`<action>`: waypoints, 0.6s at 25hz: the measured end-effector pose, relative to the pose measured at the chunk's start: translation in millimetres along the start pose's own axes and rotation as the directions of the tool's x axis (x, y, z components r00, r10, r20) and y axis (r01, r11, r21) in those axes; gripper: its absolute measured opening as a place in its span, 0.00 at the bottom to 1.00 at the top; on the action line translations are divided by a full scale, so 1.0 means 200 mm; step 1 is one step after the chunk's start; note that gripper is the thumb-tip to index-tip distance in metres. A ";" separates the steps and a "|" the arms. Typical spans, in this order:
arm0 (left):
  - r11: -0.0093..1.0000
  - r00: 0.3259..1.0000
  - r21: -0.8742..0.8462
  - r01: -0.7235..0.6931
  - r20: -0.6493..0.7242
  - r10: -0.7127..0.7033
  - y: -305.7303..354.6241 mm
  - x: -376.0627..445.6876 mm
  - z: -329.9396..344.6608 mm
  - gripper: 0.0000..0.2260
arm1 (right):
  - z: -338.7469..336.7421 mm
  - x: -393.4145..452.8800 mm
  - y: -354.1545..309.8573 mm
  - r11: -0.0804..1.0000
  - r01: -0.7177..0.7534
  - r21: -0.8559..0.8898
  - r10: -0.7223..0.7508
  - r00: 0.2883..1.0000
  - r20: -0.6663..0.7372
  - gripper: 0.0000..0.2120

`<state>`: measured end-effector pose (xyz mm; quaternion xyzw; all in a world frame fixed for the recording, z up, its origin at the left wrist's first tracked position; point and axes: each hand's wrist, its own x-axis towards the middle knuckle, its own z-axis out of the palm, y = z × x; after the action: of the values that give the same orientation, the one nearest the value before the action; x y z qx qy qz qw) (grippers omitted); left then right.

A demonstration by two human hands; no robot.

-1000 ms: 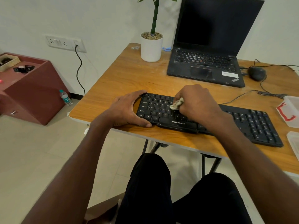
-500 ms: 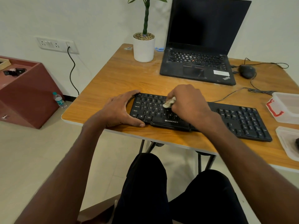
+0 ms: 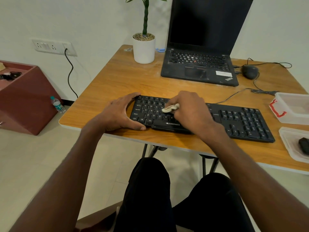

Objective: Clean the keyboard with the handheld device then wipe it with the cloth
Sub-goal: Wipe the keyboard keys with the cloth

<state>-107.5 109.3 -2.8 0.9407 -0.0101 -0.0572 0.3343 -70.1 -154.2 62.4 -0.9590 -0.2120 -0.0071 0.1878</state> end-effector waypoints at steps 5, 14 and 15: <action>1.000 1.000 -0.011 -0.013 -0.003 0.013 0.00 0.00 0.00 0.60 | -0.02 -0.02 0.03 1.000 0.010 -0.026 -0.009 0.999 0.048 0.16; 1.000 1.000 0.004 -0.008 -0.008 0.008 0.02 -0.02 -0.01 0.60 | 0.03 -0.04 0.00 0.995 0.088 -0.041 -0.087 0.996 0.032 0.20; 1.000 1.000 -0.001 -0.011 -0.011 0.011 0.02 -0.02 0.00 0.60 | 0.00 -0.05 0.04 0.997 0.033 -0.073 -0.032 0.999 0.022 0.19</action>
<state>-111.2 107.2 0.7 0.9408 -0.0133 -0.0502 0.3350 -75.7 -164.0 58.0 -0.9617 -0.2291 -0.0082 0.1500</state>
